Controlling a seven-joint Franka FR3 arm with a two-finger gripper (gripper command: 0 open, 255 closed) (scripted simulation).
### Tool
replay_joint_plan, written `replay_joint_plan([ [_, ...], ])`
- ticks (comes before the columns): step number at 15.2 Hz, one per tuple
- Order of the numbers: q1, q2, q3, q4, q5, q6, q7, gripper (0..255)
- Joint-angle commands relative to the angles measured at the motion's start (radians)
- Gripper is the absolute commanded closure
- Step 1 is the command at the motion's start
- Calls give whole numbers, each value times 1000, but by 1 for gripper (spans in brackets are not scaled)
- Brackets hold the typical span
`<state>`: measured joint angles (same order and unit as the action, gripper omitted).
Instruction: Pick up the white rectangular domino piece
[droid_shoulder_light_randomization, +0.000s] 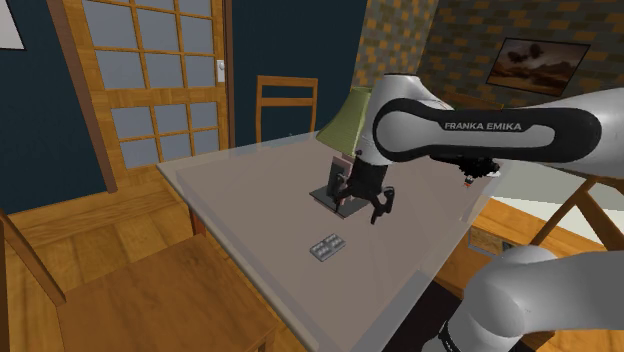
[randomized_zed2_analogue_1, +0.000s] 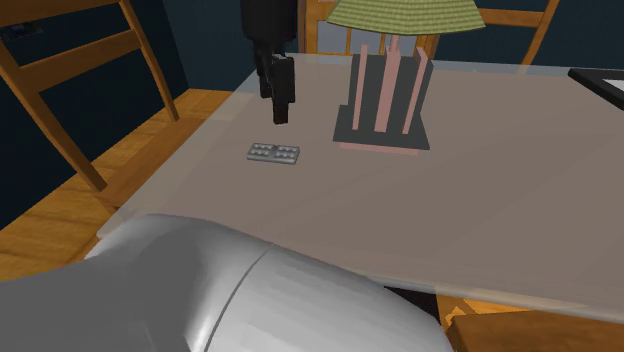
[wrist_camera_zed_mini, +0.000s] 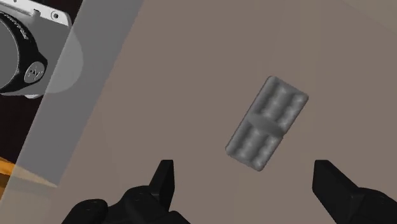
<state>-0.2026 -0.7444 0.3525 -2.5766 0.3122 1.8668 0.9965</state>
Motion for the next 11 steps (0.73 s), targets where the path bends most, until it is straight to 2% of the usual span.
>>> replay_joint_plan([
  [1,-35,33,75,-29,30,74,157,0],
  [6,-157,188,274,-28,58,248,536,0],
  [11,-168,229,306,-59,64,321,554,0],
])
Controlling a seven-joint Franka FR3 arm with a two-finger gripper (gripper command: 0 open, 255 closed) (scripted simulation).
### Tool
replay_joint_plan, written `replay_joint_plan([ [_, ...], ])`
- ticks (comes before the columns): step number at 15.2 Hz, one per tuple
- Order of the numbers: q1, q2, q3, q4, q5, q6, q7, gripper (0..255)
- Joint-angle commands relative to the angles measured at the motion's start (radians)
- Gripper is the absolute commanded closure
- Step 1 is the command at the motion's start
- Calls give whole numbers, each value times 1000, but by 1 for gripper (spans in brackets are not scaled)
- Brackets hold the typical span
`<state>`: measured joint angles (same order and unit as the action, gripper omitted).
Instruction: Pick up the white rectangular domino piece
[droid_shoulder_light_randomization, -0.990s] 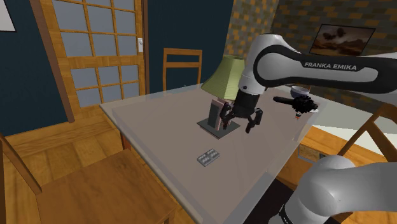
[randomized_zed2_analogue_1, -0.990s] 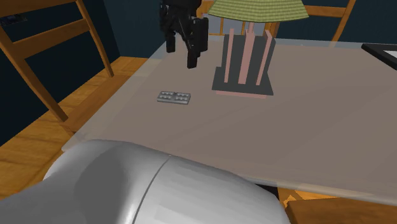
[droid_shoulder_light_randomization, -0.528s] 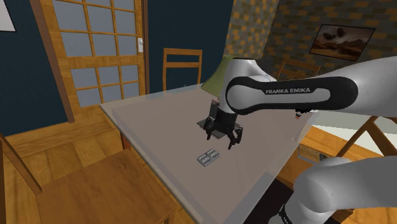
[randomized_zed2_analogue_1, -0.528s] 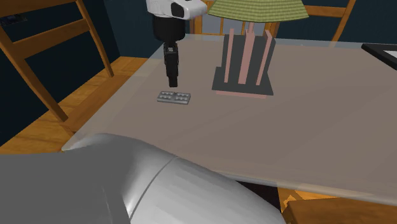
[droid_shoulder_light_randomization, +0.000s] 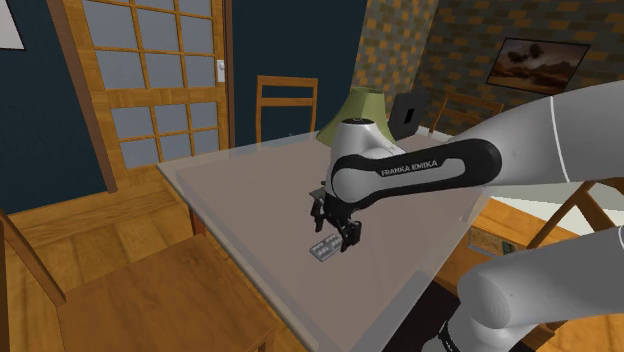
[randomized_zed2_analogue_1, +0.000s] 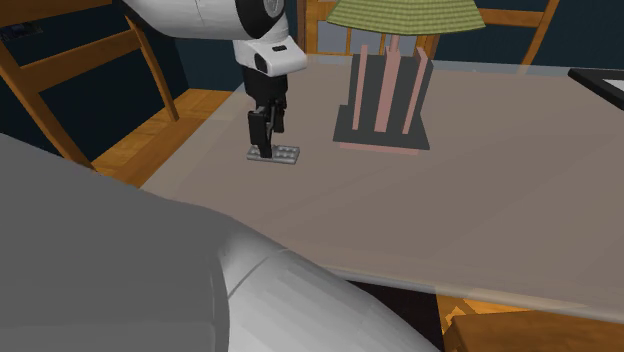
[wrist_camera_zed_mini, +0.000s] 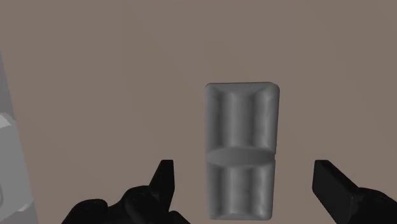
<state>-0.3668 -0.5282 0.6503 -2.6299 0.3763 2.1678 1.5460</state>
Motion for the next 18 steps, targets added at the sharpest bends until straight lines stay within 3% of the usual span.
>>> replay_joint_plan([
  [1,-6,23,14,-13,1,37,6,0],
  [5,-10,49,30,-31,3,81,9,0],
  [6,-11,50,30,-31,3,81,8,255],
  [15,-10,49,30,-31,3,81,8,255],
  [18,-6,18,12,-10,1,29,5,255],
])
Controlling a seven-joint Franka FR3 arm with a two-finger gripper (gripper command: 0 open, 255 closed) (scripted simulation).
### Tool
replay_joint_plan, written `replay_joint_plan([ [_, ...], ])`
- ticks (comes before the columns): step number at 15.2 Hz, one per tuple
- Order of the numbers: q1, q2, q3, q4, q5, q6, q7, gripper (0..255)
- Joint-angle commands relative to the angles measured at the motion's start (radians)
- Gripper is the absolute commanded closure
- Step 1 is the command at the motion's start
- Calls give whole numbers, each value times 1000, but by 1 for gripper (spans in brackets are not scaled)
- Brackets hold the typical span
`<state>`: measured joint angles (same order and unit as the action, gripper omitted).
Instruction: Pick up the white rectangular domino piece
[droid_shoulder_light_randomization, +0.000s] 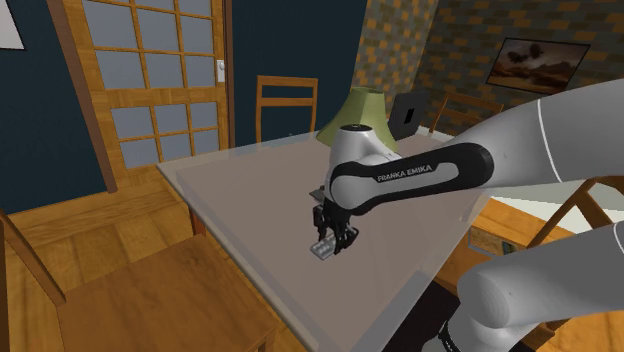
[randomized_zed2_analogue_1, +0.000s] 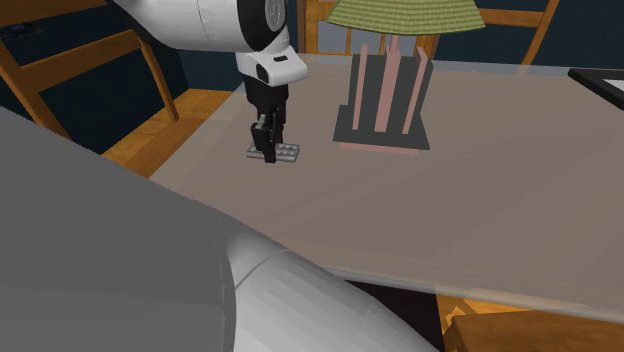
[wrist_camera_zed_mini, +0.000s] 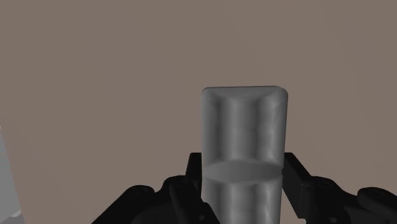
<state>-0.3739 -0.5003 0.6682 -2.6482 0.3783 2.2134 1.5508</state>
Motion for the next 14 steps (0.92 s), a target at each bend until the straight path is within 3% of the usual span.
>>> replay_joint_plan([
  [1,3,-19,-11,16,-2,-33,-1,255],
  [14,9,-97,-71,114,-23,-209,-5,255],
])
